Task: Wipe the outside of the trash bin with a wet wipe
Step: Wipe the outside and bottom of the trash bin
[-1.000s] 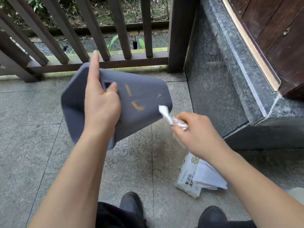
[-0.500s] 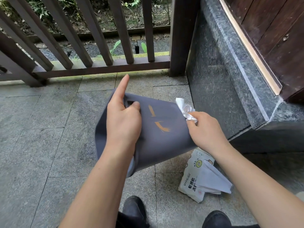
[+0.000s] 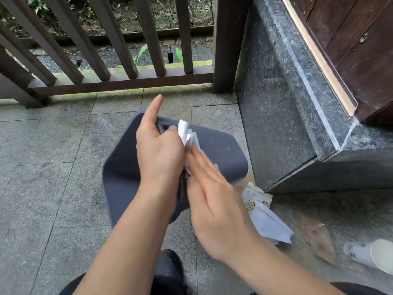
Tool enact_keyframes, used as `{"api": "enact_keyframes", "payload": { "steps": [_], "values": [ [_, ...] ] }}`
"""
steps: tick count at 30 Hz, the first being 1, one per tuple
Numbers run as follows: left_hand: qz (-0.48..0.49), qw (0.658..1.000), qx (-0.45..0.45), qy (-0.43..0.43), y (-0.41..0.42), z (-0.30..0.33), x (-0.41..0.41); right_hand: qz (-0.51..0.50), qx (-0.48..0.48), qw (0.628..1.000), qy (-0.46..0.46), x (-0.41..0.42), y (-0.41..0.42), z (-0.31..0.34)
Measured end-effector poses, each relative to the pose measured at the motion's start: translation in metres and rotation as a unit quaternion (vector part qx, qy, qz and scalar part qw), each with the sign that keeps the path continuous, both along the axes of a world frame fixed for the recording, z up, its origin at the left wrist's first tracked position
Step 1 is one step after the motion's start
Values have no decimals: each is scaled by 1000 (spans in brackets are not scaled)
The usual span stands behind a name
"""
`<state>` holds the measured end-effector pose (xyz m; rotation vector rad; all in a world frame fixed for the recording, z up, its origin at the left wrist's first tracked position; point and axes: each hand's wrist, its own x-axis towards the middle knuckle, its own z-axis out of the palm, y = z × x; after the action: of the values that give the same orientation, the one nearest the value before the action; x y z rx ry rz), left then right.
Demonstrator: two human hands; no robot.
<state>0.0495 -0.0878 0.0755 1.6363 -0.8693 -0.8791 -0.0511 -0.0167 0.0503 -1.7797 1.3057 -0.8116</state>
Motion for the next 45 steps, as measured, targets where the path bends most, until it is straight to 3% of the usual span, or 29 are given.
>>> {"api": "enact_keyframes", "payload": {
  "steps": [5,11,17,21,25,27,29,32,37,41,45],
  "values": [
    [35,999,10,35,-7,-2,6,-28,-17,996,82,-11,-24,-18],
    [20,998,-3,64,-2,4,2,-184,124,963,150,-58,-77,-57],
    [13,998,-12,55,2,10,9,-232,220,938,133,-80,-95,-76],
    [34,998,-14,59,1,13,17,-174,134,963,158,-59,-83,-58],
    [45,997,-17,54,3,14,23,-70,18,991,112,-35,-55,-43],
    [42,998,-20,52,4,15,27,-65,26,985,160,-41,-63,-51],
    [40,997,-21,57,6,16,30,-117,95,966,210,-58,-80,-62],
    [36,997,-26,63,6,19,33,-196,195,949,151,-81,-97,-71],
    [37,996,-27,81,1,23,39,-254,160,950,83,-93,-109,-70],
    [13,992,-48,112,1,28,51,-259,86,956,107,-96,-107,-46],
    [-49,989,-95,105,0,29,46,-113,-61,984,121,-71,-86,-14]
  ]
}}
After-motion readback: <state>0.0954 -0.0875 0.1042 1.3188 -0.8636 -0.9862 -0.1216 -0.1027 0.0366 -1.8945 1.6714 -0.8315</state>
